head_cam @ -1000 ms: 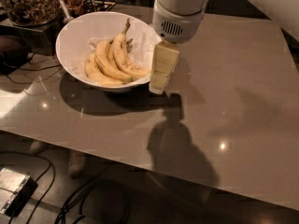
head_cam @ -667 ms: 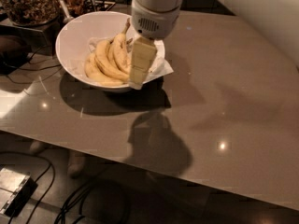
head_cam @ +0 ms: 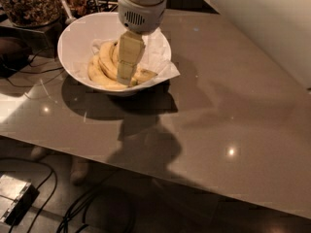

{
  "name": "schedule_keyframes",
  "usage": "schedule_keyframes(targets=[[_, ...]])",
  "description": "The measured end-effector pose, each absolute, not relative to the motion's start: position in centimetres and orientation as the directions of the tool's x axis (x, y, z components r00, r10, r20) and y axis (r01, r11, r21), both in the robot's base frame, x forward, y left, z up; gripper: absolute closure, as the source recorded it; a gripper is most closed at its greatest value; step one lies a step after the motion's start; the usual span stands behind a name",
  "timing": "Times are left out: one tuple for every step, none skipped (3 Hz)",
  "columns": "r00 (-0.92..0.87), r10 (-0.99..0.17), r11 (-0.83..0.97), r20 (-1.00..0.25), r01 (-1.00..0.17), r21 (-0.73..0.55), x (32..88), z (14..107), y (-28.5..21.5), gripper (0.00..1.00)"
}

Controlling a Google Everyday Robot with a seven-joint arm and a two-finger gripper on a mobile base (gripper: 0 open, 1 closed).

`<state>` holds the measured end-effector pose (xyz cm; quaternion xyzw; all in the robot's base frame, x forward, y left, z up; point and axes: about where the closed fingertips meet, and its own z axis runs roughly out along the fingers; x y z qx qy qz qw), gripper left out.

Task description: Pick banana from white bowl

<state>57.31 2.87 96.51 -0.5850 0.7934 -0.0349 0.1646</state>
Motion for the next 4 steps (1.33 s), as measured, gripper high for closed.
schedule_keyframes(targets=[[-0.262,-0.940,0.313,-0.220,-0.917,-0.248,57.3,96.5,2.9,0.00],[-0.327,-0.915,0.381,-0.237,-0.893,-0.239,58.7,96.3,3.5,0.18],[-0.397,-0.882,0.452,-0.254,-0.865,-0.219,60.6,96.0,4.0,0.24],[-0.452,-0.855,0.503,-0.254,-0.844,-0.189,62.1,95.3,4.1,0.23]])
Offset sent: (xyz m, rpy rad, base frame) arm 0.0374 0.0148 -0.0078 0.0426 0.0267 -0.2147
